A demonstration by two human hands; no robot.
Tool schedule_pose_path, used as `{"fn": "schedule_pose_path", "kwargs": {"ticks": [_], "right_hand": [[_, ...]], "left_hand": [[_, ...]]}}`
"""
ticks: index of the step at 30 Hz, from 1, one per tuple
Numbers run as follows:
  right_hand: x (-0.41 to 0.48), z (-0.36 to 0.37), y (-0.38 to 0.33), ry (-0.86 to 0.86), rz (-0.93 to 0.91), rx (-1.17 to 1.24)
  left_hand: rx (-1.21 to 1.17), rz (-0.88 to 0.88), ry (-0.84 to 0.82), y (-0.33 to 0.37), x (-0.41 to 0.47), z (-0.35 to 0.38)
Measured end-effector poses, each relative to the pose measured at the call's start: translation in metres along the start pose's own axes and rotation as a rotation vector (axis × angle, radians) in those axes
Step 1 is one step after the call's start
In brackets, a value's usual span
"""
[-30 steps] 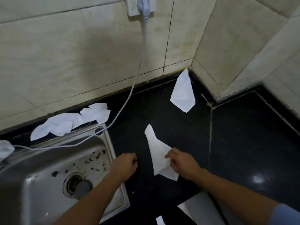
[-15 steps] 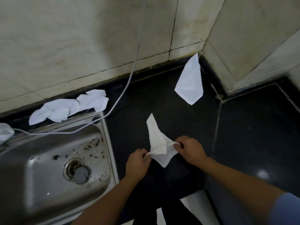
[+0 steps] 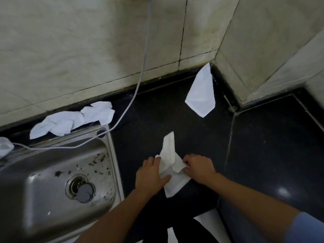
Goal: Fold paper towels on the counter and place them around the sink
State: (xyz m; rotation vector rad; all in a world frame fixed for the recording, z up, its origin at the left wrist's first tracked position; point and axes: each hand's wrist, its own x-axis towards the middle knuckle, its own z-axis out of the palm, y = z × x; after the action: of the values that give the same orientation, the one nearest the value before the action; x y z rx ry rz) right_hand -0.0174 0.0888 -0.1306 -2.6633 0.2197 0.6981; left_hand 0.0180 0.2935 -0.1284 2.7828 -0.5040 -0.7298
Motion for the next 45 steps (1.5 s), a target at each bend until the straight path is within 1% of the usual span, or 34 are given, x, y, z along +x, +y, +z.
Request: {"fn": "schedule_pose_path", "kwargs": {"ticks": [2, 4, 6, 7, 9, 10, 11, 12, 14, 16, 18, 20, 22, 23, 26, 28, 31, 33, 36, 38, 39, 42, 44, 45], "right_hand": [[0.001, 0.002, 0.000, 0.027, 0.050, 0.097], [0.000, 0.000, 0.006, 0.141, 0.161, 0.220], [-0.006, -0.005, 0.020, 0.226, 0.280, 0.257], [-0.011, -0.006, 0.028, 0.215, 0.322, 0.239], [-0.021, -0.006, 0.041, 0.072, 0.356, 0.150], [-0.026, -0.005, 0.044, -0.005, 0.357, 0.094], [-0.029, -0.005, 0.046, -0.031, 0.347, 0.048], [-0.030, -0.006, 0.046, 0.003, 0.327, 0.013], [-0.026, -0.013, 0.040, 0.165, 0.265, -0.016], [-0.011, -0.017, 0.029, 0.265, 0.166, 0.030], [0.009, -0.018, 0.012, 0.235, 0.033, 0.039], [0.031, -0.017, -0.003, 0.138, -0.100, -0.025], [0.049, -0.020, -0.012, 0.110, -0.166, -0.060], [0.056, -0.025, -0.015, 0.137, -0.145, -0.008], [0.074, -0.047, -0.019, 0.289, -0.033, 0.171], [0.080, -0.062, -0.020, 0.359, -0.005, 0.166], [0.073, -0.066, -0.023, 0.388, -0.011, 0.088], [0.063, -0.054, -0.025, 0.325, -0.034, 0.034], [0.047, -0.025, -0.020, 0.140, -0.035, -0.057], [0.039, -0.013, -0.008, 0.123, -0.023, -0.028], [0.036, -0.012, -0.001, 0.126, -0.002, 0.003], [0.027, -0.014, 0.020, 0.160, 0.038, -0.015], [0.015, -0.018, 0.025, 0.241, -0.028, -0.051], [0.008, -0.020, 0.024, 0.238, -0.092, -0.065]], "left_hand": [[0.000, -0.042, -0.026, 0.000, 0.008, 0.003], [-0.051, -0.136, -0.009, -0.005, 0.013, 0.000], [-0.118, -0.232, 0.017, -0.014, 0.016, -0.003], [-0.177, -0.287, 0.047, -0.019, 0.016, -0.005], [-0.276, -0.398, 0.113, -0.029, 0.016, -0.009], [-0.288, -0.426, 0.142, -0.032, 0.015, -0.011], [-0.283, -0.430, 0.172, -0.036, 0.015, -0.011], [-0.279, -0.411, 0.207, -0.037, 0.015, -0.011], [-0.296, -0.339, 0.277, -0.037, 0.016, -0.011], [-0.254, -0.257, 0.261, -0.036, 0.020, -0.012], [-0.092, -0.169, 0.155, -0.036, 0.028, -0.014], [0.094, -0.094, 0.084, -0.036, 0.035, -0.016], [0.095, -0.107, 0.109, -0.036, 0.040, -0.022], [0.054, -0.132, 0.153, -0.036, 0.043, -0.027], [-0.091, -0.219, 0.311, -0.038, 0.056, -0.046], [-0.133, -0.249, 0.383, -0.042, 0.062, -0.057], [-0.098, -0.176, 0.448, -0.038, 0.057, -0.059], [-0.061, -0.088, 0.398, -0.026, 0.045, -0.050], [0.005, 0.070, 0.178, -0.007, 0.024, -0.021], [0.095, 0.182, 0.043, -0.002, 0.012, -0.002], [0.137, 0.220, 0.015, -0.005, 0.007, 0.006], [0.190, 0.240, 0.041, -0.023, -0.002, 0.014], [0.217, 0.221, 0.073, -0.036, -0.005, 0.014], [0.222, 0.213, 0.079, -0.040, -0.006, 0.012]]}}
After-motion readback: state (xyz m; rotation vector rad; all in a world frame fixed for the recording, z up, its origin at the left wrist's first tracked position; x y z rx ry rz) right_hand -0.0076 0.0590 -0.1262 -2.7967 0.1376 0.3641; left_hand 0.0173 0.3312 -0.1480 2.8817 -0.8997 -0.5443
